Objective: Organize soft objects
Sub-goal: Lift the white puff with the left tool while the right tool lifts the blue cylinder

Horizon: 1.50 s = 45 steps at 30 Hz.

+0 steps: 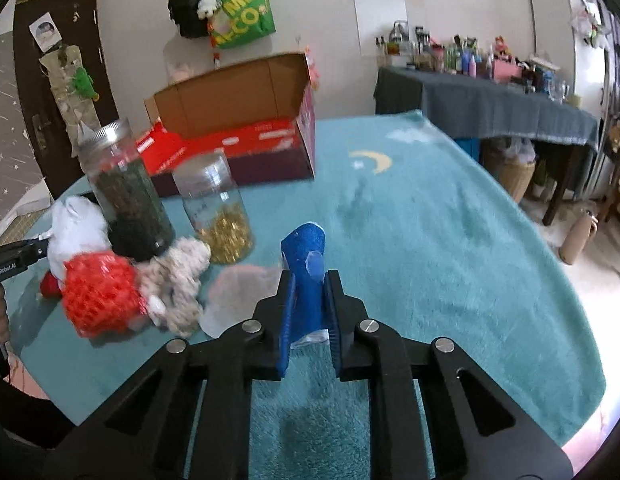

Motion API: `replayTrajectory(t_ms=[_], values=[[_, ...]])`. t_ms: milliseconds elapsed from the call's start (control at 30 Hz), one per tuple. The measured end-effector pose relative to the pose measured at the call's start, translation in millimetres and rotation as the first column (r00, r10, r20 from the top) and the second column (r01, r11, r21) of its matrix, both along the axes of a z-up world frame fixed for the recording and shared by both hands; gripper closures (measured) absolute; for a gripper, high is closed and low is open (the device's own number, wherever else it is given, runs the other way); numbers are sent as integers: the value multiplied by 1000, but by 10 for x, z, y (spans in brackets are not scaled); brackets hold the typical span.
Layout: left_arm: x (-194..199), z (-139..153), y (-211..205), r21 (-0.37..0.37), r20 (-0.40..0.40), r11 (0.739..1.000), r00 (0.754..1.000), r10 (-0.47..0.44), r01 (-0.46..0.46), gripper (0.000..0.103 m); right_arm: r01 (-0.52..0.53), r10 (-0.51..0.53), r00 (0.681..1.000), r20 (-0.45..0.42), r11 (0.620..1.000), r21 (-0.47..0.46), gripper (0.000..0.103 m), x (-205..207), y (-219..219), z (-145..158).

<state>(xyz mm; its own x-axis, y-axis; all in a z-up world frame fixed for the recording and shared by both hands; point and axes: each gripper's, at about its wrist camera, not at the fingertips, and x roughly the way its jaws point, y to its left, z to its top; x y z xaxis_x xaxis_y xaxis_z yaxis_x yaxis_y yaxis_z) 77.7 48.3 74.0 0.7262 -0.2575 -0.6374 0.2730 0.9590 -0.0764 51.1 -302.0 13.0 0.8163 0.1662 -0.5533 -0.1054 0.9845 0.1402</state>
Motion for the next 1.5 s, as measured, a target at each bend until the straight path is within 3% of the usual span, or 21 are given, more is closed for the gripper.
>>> replayTrajectory(t_ms=[167, 367, 667, 867, 1233, 1300, 1333, 1400, 1433, 1500], values=[[-56, 92, 3, 8, 35, 1000, 999, -2, 2, 89, -24, 24, 999, 42, 1000, 16, 90, -9, 59, 166], [-32, 66, 89, 9, 22, 1000, 999, 26, -26, 89, -56, 55, 997, 50, 998, 9, 91, 11, 189, 204], [89, -5, 429, 15, -32, 995, 994, 101, -100, 89, -37, 37, 999, -5, 999, 15, 96, 138, 87, 134], [125, -34, 467, 19, -33, 997, 996, 80, -79, 89, -71, 71, 997, -35, 997, 5, 96, 169, 34, 115], [120, -170, 431, -7, -76, 998, 996, 56, -57, 87, -13, 15, 993, -117, 1000, 20, 93, 214, -80, -44], [118, -195, 429, 3, -79, 998, 995, 58, -58, 87, -11, 12, 993, -120, 1000, 13, 87, 222, -74, -53], [117, -208, 429, 7, -81, 998, 995, 59, -58, 87, -7, 8, 993, -120, 1000, 10, 78, 222, -76, -58], [128, -245, 443, 9, -91, 998, 994, 63, -62, 87, -9, 11, 994, -113, 1000, 19, 48, 213, -83, -59], [135, -270, 457, 9, -98, 998, 993, 66, -66, 86, -7, 9, 995, -104, 1000, 21, 27, 201, -82, -52], [161, -306, 471, 10, -112, 997, 991, 74, -73, 82, -1, 2, 997, -83, 1000, 8, 26, 173, -67, -39]])
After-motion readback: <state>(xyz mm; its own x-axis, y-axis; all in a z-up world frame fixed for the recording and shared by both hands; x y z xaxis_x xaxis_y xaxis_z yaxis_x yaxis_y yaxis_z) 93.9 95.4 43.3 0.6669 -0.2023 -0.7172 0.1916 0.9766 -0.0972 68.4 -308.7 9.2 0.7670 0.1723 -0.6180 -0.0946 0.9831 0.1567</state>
